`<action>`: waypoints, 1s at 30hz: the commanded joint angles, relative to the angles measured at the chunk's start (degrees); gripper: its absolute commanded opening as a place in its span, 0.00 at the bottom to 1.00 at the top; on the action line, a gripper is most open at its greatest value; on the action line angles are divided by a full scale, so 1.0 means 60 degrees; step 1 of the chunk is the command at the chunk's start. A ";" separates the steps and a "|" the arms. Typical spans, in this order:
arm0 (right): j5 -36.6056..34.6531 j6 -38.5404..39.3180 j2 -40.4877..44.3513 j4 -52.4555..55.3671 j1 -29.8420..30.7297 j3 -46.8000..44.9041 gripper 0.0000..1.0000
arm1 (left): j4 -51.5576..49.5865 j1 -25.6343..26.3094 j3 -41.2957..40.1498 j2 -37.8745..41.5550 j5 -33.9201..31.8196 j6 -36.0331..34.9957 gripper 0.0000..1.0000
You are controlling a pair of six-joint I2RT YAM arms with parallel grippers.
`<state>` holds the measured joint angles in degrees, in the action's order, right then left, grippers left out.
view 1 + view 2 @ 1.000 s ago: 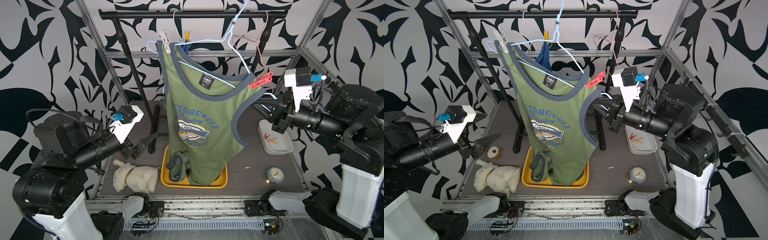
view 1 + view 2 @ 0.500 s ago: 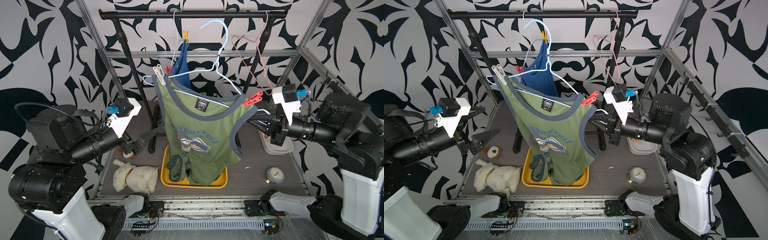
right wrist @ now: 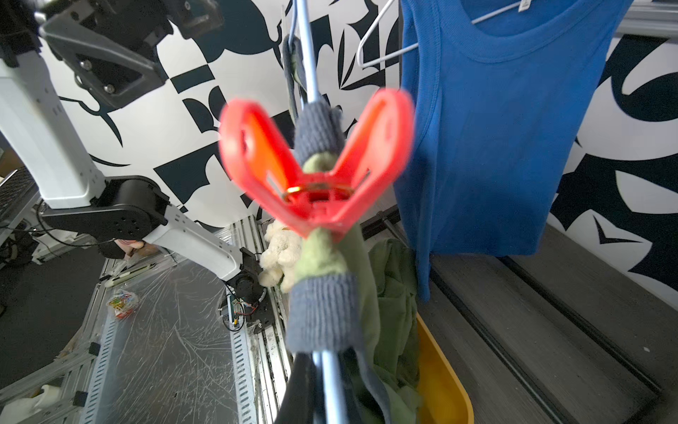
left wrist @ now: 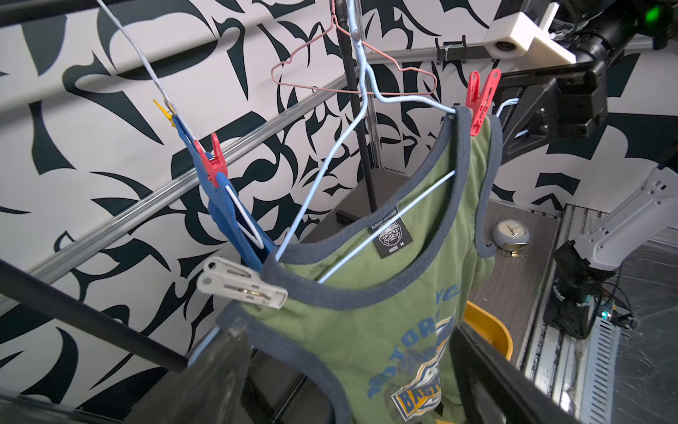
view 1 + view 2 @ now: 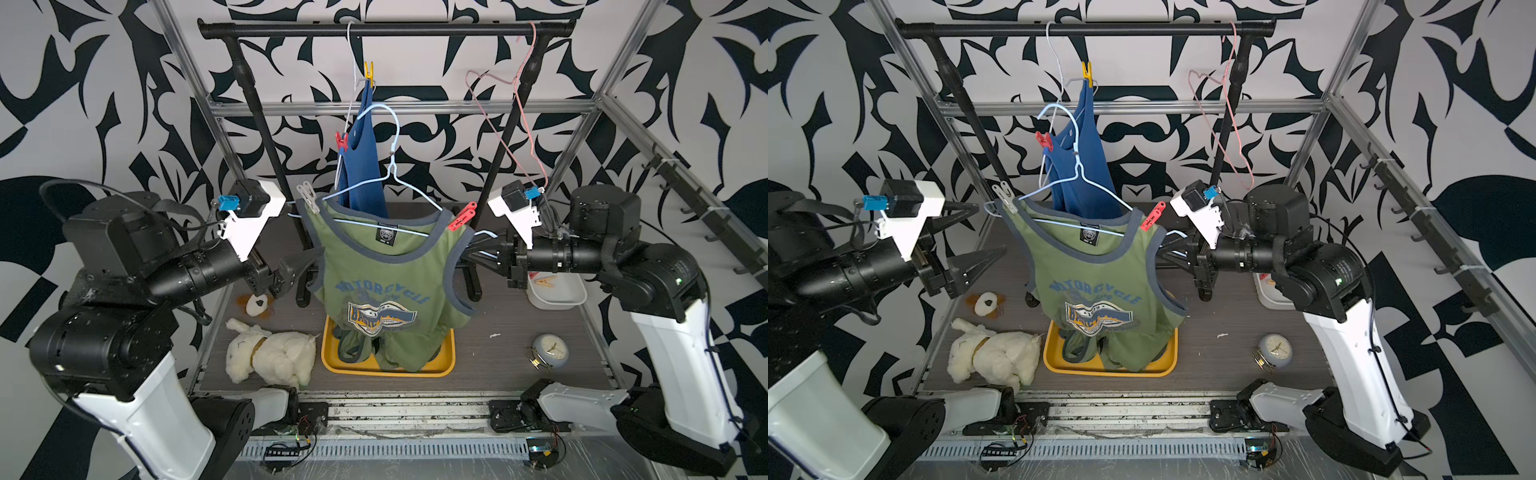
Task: Remove the clothespins securing tank tops to the hanger
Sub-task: Pick up the hanger from the clothesline.
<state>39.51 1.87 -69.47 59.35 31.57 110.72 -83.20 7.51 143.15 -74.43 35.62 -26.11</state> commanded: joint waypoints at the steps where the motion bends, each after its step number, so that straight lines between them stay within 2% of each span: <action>1: 0.0737 0.0001 0.0122 -0.1091 0.0015 -0.0130 0.00 | 0.0282 -0.0035 0.0077 -0.0427 0.0322 0.0179 0.91; 5: 0.1410 -0.0150 0.0182 -0.1581 0.0020 -0.0483 0.00 | 0.0633 -0.0035 0.0038 -0.0766 0.0758 0.0380 0.93; 10: 0.1585 -0.0094 0.0182 -0.1761 0.0021 -0.0867 0.00 | 0.1084 -0.0035 0.0602 -0.1376 0.1229 0.0723 0.95; 19: 0.1943 -0.0365 -0.0126 -0.2498 0.0119 -0.1412 0.00 | 0.1589 -0.0035 0.1013 -0.2057 0.3370 0.1685 0.95; 30: 0.2014 -0.0311 -0.0770 -0.2728 0.0475 -0.1055 0.00 | 0.2910 -0.0022 0.0540 -0.2515 0.4221 0.2843 0.94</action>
<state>49.32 0.05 -75.13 48.45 33.91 101.95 -68.64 7.49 147.44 -88.77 57.74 -11.90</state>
